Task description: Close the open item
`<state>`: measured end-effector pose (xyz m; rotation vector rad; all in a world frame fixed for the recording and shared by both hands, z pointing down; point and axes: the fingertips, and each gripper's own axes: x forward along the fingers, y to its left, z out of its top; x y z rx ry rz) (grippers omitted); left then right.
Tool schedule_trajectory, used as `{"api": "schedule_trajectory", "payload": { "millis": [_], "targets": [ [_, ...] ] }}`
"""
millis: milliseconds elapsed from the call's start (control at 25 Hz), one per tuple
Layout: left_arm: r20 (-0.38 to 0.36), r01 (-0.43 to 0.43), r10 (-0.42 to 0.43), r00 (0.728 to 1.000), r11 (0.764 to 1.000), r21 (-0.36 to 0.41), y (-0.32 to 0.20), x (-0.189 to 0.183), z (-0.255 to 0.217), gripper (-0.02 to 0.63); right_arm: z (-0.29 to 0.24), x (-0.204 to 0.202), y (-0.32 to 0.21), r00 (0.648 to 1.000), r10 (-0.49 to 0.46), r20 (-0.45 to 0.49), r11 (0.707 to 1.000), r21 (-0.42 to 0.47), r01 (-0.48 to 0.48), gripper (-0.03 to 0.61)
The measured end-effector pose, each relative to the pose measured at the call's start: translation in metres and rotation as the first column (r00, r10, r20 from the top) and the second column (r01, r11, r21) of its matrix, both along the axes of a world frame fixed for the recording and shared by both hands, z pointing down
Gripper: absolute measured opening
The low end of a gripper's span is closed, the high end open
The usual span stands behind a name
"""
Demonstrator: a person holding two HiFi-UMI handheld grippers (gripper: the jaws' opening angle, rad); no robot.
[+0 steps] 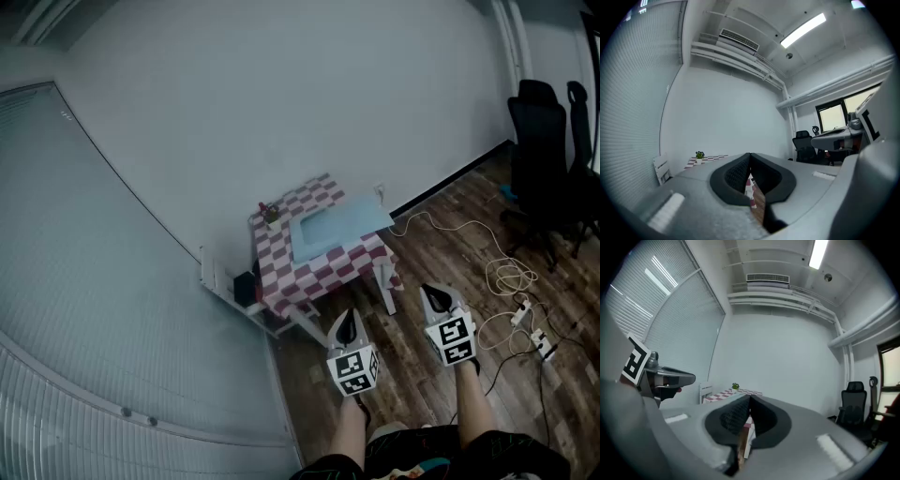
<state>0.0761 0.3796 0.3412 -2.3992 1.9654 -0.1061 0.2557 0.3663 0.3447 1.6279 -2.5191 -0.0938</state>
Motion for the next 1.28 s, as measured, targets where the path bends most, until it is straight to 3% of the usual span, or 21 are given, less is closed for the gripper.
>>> {"api": "schedule_trajectory", "payload": {
  "millis": [240, 320, 400, 640, 960, 1280],
  "targets": [
    [-0.028, -0.007, 0.007, 1.0, 1.0, 0.008, 0.0, 0.006, -0.004, 0.009, -0.009, 0.017, -0.008, 0.992, 0.032, 0.121, 0.999, 0.025, -0.035, 0.002],
    [-0.046, -0.013, 0.014, 0.999, 1.0, 0.021, 0.006, 0.008, -0.008, 0.009, -0.016, 0.024, -0.007, 0.978, 0.023, 0.207, 0.998, 0.045, -0.033, 0.002],
    [-0.043, -0.01, 0.011, 0.999, 0.999, 0.031, 0.007, 0.002, -0.013, 0.009, -0.024, 0.024, -0.007, 0.96, -0.007, 0.28, 0.997, 0.075, -0.014, 0.002],
    [-0.027, 0.033, -0.033, 0.999, 0.999, 0.02, 0.007, -0.014, -0.013, 0.009, -0.035, 0.004, -0.011, 0.927, -0.125, 0.353, 0.989, 0.123, 0.086, 0.002],
    [-0.028, 0.102, -0.103, 0.994, 0.994, -0.029, -0.01, -0.037, 0.014, 0.009, -0.003, -0.024, -0.033, 0.947, -0.161, 0.278, 0.987, 0.056, 0.152, 0.002],
    [-0.004, 0.167, -0.168, 0.986, 0.985, -0.036, -0.05, -0.057, 0.022, 0.009, 0.0, -0.035, -0.069, 0.939, -0.18, 0.293, 0.984, 0.063, 0.169, 0.002]
  ]
}}
